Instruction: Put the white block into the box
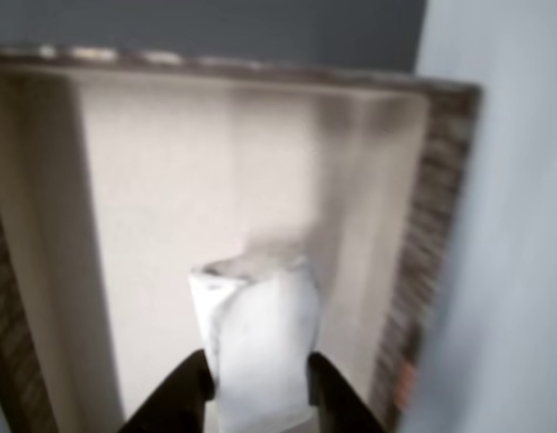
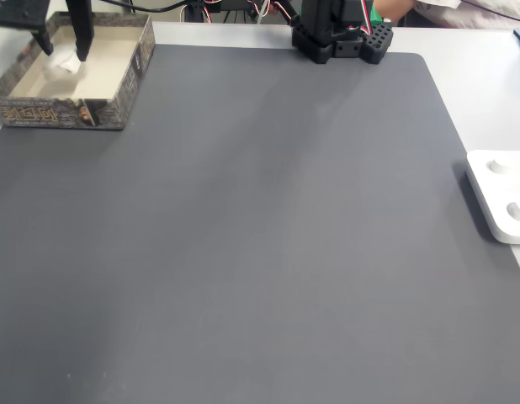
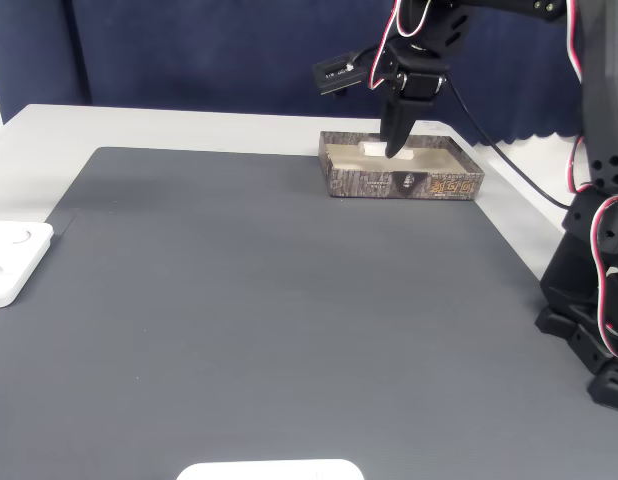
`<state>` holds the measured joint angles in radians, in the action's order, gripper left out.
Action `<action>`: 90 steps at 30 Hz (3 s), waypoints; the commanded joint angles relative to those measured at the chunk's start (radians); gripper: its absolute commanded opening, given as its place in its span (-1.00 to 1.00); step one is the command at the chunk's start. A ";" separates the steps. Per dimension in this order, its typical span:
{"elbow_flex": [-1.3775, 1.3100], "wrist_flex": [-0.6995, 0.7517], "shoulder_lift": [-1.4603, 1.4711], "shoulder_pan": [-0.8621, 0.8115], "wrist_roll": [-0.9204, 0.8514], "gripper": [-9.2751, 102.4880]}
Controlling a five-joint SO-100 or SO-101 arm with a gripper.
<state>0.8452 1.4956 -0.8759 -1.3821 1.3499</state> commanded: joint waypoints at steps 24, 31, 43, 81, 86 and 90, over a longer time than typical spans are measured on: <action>-0.032 -0.069 -0.011 0.034 -0.011 -0.30; -0.020 -0.080 -0.109 0.049 -0.011 -0.25; 0.083 -0.043 -0.350 0.101 -0.069 -0.31; 0.979 0.006 -1.123 0.723 -0.908 -0.86; 1.140 -0.035 -1.209 0.772 -0.910 -0.86; 1.284 -0.149 -1.313 0.850 -0.916 -0.86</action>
<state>2.0555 1.4251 -2.0770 -0.6044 0.4495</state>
